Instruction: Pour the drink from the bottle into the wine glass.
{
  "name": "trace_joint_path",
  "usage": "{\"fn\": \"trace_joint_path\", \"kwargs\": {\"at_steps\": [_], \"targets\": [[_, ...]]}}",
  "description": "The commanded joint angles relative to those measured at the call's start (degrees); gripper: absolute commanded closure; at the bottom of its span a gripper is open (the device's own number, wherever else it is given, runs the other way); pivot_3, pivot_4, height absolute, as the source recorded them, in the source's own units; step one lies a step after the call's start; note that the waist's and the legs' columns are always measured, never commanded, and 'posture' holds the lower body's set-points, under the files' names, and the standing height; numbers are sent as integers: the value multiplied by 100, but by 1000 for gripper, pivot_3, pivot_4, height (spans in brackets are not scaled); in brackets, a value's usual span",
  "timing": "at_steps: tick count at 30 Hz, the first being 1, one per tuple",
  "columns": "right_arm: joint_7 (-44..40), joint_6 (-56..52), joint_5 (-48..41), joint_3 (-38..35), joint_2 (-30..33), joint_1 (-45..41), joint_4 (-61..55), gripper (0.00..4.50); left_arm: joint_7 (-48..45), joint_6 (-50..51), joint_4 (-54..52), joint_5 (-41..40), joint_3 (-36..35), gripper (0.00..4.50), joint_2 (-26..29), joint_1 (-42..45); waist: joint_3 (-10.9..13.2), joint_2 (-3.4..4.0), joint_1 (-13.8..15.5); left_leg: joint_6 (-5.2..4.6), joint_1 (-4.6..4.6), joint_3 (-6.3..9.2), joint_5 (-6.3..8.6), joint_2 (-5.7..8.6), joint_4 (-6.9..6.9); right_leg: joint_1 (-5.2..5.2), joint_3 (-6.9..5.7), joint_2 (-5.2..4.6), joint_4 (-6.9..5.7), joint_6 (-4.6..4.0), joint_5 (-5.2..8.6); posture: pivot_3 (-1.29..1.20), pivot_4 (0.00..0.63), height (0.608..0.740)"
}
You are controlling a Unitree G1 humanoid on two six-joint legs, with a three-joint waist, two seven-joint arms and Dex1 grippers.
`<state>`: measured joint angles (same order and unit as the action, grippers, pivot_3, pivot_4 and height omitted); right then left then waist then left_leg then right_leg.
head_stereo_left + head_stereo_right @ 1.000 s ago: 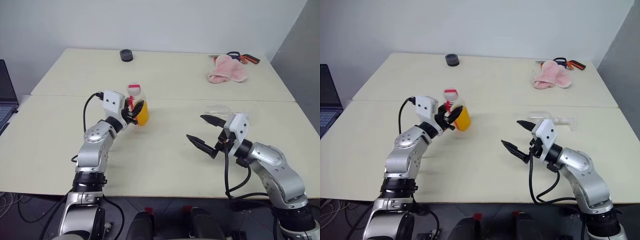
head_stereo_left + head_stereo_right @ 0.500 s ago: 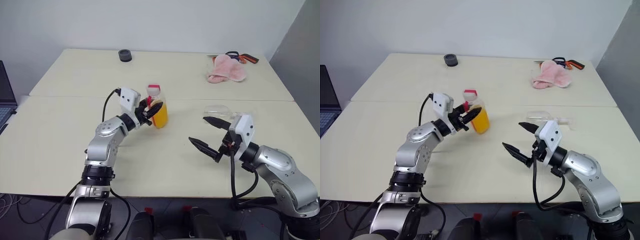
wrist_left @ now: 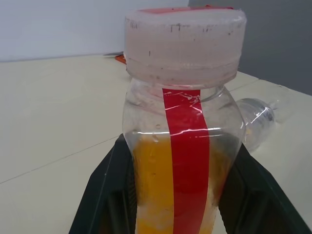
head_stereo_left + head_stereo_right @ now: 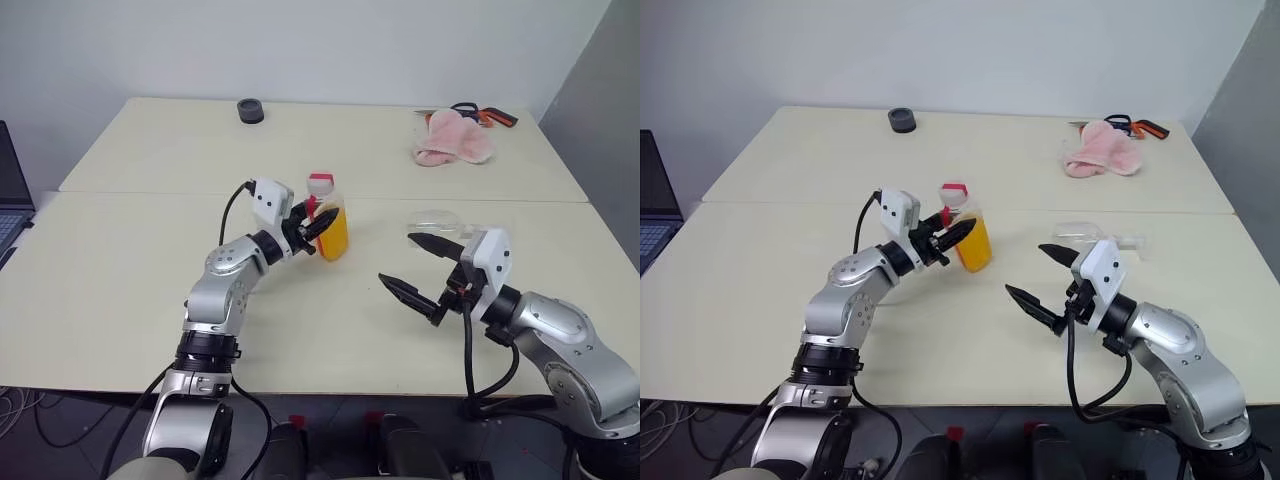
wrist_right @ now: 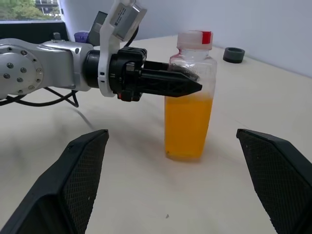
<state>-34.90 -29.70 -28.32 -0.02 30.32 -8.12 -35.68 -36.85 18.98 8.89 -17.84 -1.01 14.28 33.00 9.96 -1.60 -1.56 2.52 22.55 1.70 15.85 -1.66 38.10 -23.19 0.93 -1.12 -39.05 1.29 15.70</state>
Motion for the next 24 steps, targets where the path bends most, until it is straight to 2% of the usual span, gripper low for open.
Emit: {"fn": "trace_joint_path", "kwargs": {"at_steps": [1, 6, 16, 24], "targets": [[53, -21, -150, -186, 31, -125, -253, 0, -111, -24, -301, -67, 122, 2788, -33, 138, 0, 0, 1, 0, 0, 0, 0, 0, 0, 0, 1, 0, 0, 0, 0, 0, 150, 740], [41, -139, -263, -267, 88, -60, -358, 0, -582, -109, -252, -24, 384, 2788, 110, 210, 0, 0, 2, 0, 0, 0, 0, 1, 0, 0, 0, 0, 0, 0, 0, 0, 150, 740], [134, -486, -730, -631, 339, -162, -564, 0, -2193, -517, 241, -242, 616, 2807, 289, 599, 0, 0, -3, 0, 1, -1, 0, 1, 0, 0, 0, 3, 1, 0, 0, 0, 150, 740], [963, -1425, -1173, -477, 138, -936, -647, 0, -3184, -672, 825, -397, 683, 2808, 212, 915, 0, 0, -7, -1, 3, -2, 0, 1, 0, -1, 1, 3, 1, 0, 0, 0, 150, 740]]}}
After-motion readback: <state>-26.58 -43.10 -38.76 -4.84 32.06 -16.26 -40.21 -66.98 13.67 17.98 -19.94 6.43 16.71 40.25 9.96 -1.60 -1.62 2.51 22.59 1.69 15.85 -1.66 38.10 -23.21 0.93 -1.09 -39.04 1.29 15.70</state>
